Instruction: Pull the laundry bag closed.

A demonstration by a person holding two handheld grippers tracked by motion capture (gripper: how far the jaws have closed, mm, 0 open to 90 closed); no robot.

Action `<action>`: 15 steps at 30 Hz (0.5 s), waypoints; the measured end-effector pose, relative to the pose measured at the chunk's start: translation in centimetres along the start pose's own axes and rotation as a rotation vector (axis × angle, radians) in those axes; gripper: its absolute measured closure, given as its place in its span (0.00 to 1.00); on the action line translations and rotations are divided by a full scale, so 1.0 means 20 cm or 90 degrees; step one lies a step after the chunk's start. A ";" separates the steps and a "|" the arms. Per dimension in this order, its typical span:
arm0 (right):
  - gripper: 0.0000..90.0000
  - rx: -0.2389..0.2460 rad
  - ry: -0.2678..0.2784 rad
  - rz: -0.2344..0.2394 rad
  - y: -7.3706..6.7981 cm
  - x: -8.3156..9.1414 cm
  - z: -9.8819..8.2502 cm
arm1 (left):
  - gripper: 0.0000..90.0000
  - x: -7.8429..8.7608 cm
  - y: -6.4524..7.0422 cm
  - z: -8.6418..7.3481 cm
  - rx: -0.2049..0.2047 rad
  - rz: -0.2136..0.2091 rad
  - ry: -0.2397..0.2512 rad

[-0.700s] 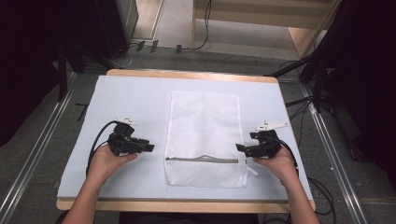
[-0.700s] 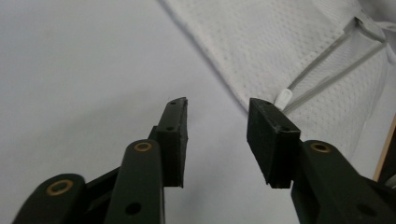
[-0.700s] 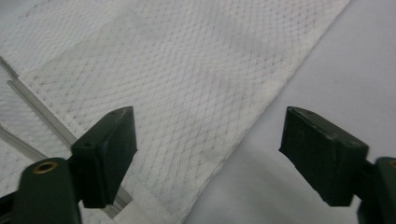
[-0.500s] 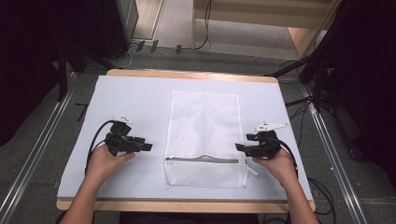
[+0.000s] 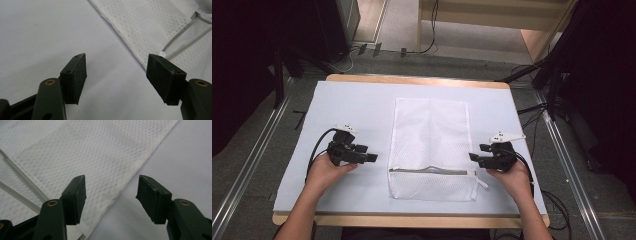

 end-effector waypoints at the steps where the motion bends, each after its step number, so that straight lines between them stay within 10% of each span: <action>1: 0.46 0.005 -0.004 -0.002 0.01 0.00 -0.01 | 0.37 0.00 -0.01 0.00 0.006 0.004 -0.006; 15: 0.44 -0.007 -0.011 0.000 0.04 0.02 -0.05 | 0.37 0.00 -0.03 0.00 -0.003 0.026 -0.003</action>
Point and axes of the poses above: each handheld gripper's, and its own axes: x roughly backward along the jaws, z roughly out of its top, y roughly to its right, the point moved 9 cm from there along -x, roughly forward along the jaws
